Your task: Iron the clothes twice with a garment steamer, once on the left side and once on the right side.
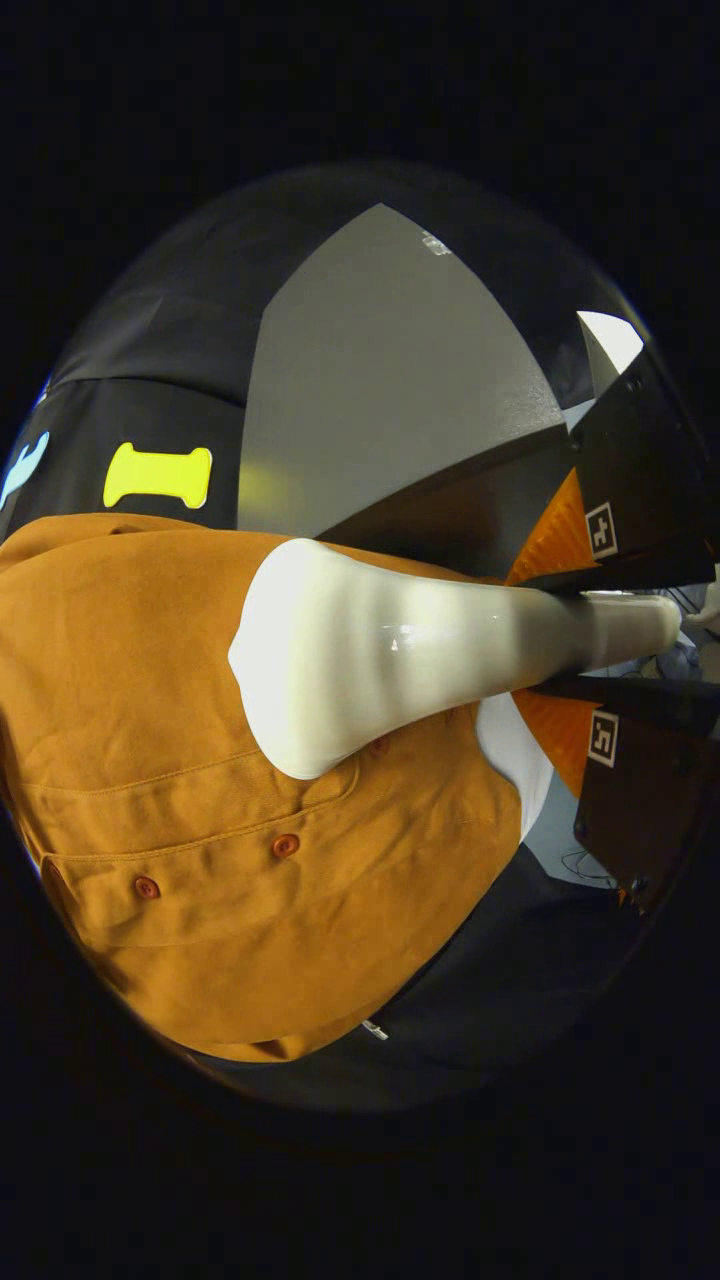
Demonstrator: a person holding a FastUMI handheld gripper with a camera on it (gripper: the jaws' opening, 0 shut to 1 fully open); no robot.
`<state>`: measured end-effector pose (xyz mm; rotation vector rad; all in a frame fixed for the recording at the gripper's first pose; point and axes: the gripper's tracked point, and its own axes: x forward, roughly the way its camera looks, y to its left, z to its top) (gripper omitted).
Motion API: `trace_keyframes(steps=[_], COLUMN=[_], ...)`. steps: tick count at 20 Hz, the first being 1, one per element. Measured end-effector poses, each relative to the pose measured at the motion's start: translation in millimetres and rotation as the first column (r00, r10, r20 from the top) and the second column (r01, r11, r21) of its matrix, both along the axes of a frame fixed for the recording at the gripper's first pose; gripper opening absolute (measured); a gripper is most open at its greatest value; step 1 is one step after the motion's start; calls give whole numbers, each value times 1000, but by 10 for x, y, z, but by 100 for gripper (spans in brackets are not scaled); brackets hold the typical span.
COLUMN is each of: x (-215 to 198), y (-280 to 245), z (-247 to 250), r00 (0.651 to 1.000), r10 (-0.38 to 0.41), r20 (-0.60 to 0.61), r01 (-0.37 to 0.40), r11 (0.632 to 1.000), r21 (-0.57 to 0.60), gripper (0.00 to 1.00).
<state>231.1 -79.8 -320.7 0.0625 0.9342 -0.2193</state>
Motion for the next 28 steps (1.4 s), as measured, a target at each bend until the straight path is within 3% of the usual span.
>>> trace_keyframes(steps=[6, 14, 21, 28], x=[78, 478, 830, 919], y=[147, 1070, 1640, 1707], z=[596, 1386, 1596, 1517], r00=[991, 929, 888, 899], r10=[24, 197, 269, 261], r20=[128, 312, 372, 353], r01=[-19, -184, -261, -247], r11=[999, 980, 963, 965], r21=[-37, -73, -73, -85], gripper=[40, 39, 40, 40])
